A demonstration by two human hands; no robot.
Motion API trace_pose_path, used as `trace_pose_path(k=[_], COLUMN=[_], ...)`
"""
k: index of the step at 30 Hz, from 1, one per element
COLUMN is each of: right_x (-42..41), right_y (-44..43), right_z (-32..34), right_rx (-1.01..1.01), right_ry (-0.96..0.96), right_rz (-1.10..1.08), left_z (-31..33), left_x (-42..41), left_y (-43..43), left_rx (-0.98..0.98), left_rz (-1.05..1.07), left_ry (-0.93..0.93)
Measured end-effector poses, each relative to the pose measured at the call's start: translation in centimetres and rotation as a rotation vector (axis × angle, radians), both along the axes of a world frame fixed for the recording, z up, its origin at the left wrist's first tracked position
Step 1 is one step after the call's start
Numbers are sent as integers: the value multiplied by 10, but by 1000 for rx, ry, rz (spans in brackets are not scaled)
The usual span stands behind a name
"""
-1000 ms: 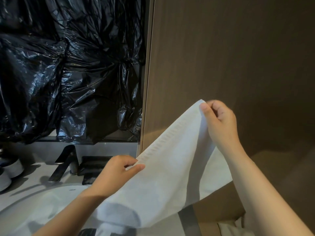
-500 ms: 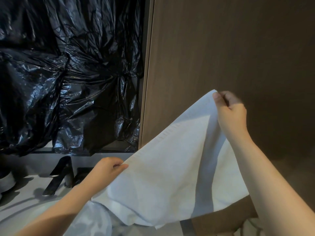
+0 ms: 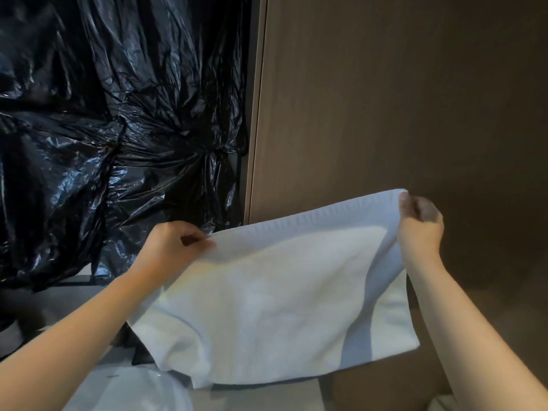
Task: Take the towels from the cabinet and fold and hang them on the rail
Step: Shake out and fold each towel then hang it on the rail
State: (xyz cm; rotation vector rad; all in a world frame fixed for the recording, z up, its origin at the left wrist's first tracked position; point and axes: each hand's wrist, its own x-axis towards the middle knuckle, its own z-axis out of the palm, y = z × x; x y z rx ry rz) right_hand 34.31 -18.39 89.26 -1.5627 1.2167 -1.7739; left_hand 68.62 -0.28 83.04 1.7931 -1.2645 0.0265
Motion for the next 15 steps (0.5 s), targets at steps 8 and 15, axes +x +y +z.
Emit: trace_pose_path(k=[8, 15], right_x=[-3, -13], right_y=[-11, -5], right_z=[-39, -71], right_rx=[176, 442], right_ry=[45, 403], right_rz=[-25, -130], left_z=[-16, -26], left_x=[-12, -34], left_y=[-1, -5], left_rx=[117, 205], left_rz=[-72, -95], left_ry=[11, -5])
